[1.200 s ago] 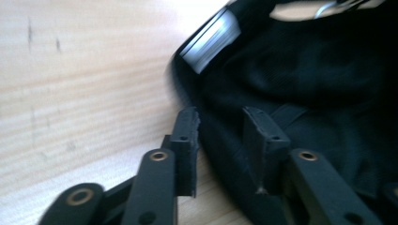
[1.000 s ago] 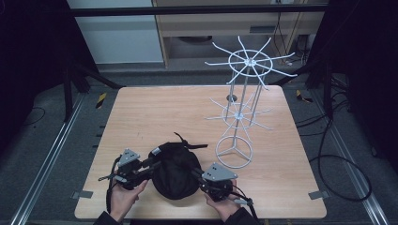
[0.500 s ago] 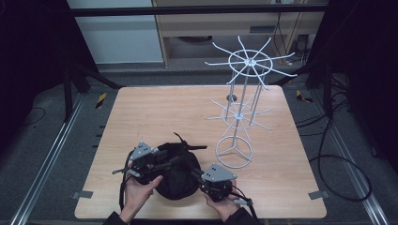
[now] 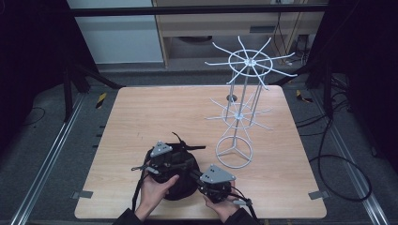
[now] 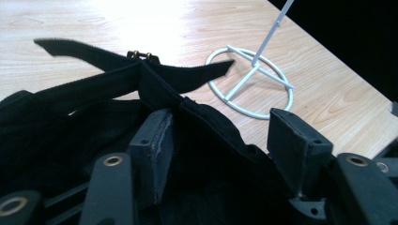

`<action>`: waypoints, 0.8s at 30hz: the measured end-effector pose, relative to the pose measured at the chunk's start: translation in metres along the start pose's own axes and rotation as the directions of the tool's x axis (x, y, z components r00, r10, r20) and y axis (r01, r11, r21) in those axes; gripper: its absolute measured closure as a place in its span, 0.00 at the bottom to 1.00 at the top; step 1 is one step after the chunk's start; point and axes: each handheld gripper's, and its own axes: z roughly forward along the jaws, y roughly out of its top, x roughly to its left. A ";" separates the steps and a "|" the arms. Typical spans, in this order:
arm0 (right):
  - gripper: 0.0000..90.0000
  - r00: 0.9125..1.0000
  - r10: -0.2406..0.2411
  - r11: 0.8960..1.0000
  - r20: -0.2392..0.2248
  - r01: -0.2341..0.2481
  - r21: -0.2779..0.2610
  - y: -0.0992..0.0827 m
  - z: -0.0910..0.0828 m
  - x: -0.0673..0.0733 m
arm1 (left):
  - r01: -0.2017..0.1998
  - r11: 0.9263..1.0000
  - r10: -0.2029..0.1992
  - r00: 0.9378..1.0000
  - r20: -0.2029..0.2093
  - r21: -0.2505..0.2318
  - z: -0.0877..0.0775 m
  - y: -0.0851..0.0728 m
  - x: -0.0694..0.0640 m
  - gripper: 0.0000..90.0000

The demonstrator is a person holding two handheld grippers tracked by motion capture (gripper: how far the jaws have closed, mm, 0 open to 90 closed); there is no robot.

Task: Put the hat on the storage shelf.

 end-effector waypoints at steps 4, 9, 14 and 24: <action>0.93 1.000 -0.003 1.000 -0.008 0.003 0.007 -0.001 0.001 0.001 | 0.030 0.999 -0.030 1.000 0.001 0.017 0.001 0.000 0.001 0.57; 0.93 1.000 -0.004 1.000 -0.017 0.004 0.019 -0.001 0.003 0.003 | 0.036 0.999 -0.036 0.999 -0.005 0.019 0.000 -0.001 -0.001 0.77; 0.91 0.999 0.005 1.000 -0.035 -0.005 0.016 -0.001 0.003 0.004 | 0.040 0.999 -0.040 0.999 -0.005 0.009 -0.002 -0.002 -0.001 0.91; 0.75 0.993 0.044 0.999 -0.107 -0.047 -0.018 0.004 -0.011 -0.001 | 0.034 0.999 -0.034 0.999 0.004 -0.038 -0.012 0.000 0.002 0.94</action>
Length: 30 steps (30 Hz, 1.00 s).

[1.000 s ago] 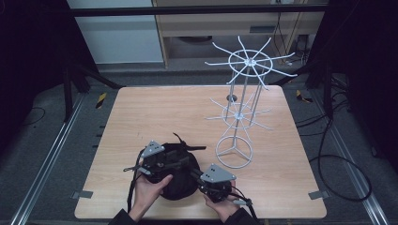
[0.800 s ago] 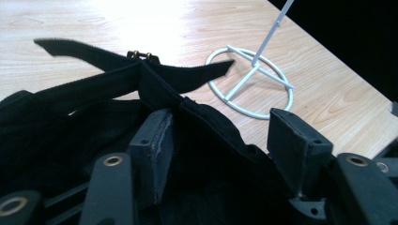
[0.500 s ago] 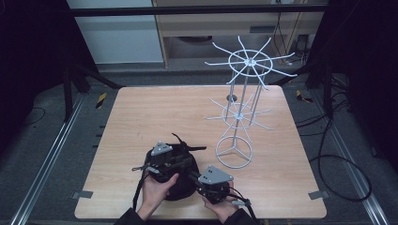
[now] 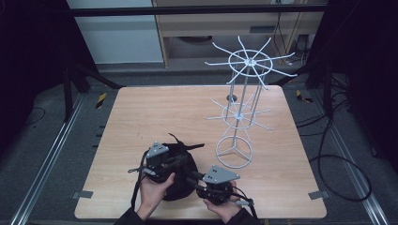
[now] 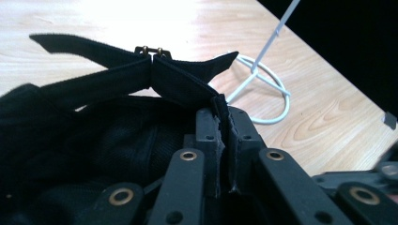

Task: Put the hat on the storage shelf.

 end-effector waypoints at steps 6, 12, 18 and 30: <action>0.68 1.000 0.009 0.998 0.011 -0.009 -0.060 0.007 -0.023 -0.007 | -0.004 0.999 0.004 1.000 0.002 -0.052 -0.014 0.007 0.002 0.94; 0.64 0.997 0.050 0.995 0.054 -0.046 -0.086 0.006 -0.038 -0.025 | -0.053 0.992 0.054 0.999 0.004 -0.116 -0.033 0.017 -0.006 0.94; 0.58 0.996 0.077 0.995 0.045 -0.074 -0.069 0.003 -0.035 -0.028 | -0.066 0.985 0.072 0.997 0.035 -0.160 -0.047 0.024 -0.012 0.94; 0.57 0.999 0.036 0.998 -0.028 -0.037 -0.052 0.004 -0.019 -0.019 | -0.098 0.977 0.118 0.988 0.099 -0.189 -0.053 0.026 -0.023 0.94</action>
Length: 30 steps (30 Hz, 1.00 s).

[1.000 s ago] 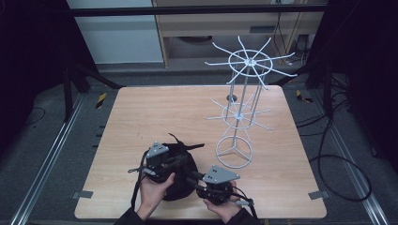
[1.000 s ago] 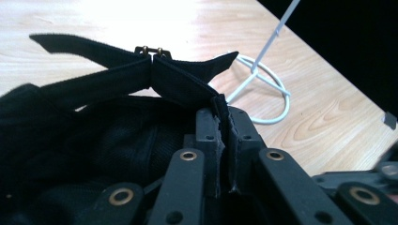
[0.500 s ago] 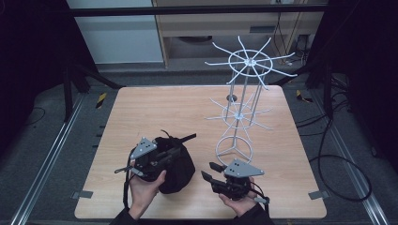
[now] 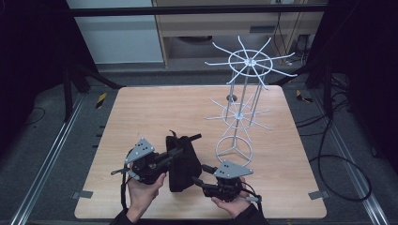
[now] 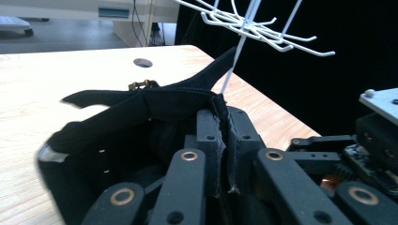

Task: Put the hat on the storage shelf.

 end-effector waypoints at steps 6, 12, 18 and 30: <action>0.99 0.999 0.001 1.000 -0.044 0.000 0.026 0.000 0.006 -0.003 | -0.009 1.000 0.009 1.000 0.025 -0.003 0.001 -0.001 0.000 0.94; 1.00 0.996 -0.062 0.998 0.063 0.061 0.023 0.009 -0.005 -0.004 | -0.030 0.999 0.030 1.000 0.008 -0.012 -0.003 -0.001 0.000 0.94; 1.00 0.984 -0.130 0.991 0.119 0.128 0.029 0.022 -0.016 -0.002 | -0.048 0.998 0.049 0.998 -0.025 0.030 -0.008 -0.016 0.008 0.94; 0.95 0.976 -0.217 0.974 0.033 0.214 0.074 0.029 0.009 0.028 | -0.006 0.993 0.018 0.994 -0.105 0.119 -0.035 -0.051 0.039 0.94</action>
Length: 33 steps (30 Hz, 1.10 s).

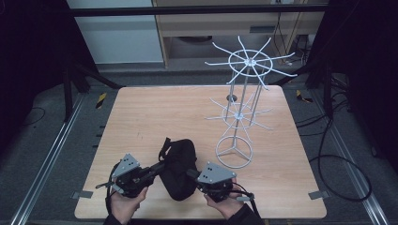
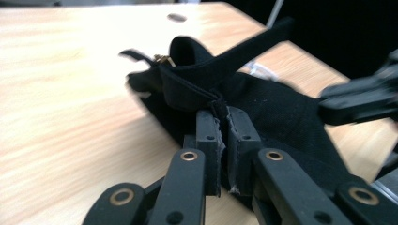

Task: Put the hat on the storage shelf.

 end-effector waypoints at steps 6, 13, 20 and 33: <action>0.85 0.998 0.058 0.998 -0.035 -0.059 -0.026 0.003 0.002 0.001 | 0.036 0.999 -0.035 0.999 -0.041 0.028 -0.002 -0.010 0.021 0.94; 0.79 0.993 0.110 0.993 0.039 -0.108 -0.043 -0.008 -0.012 -0.017 | 0.042 0.998 -0.037 0.994 -0.102 0.043 -0.009 -0.015 0.045 0.94; 0.70 0.978 0.150 0.987 0.147 -0.158 0.040 -0.037 -0.021 -0.037 | 0.004 0.992 0.022 0.979 -0.202 0.129 -0.006 -0.025 0.071 0.94; 0.58 0.930 0.241 0.959 0.277 -0.273 0.082 -0.074 -0.036 -0.068 | 0.005 0.964 0.082 0.946 -0.315 0.267 0.012 -0.039 0.087 0.86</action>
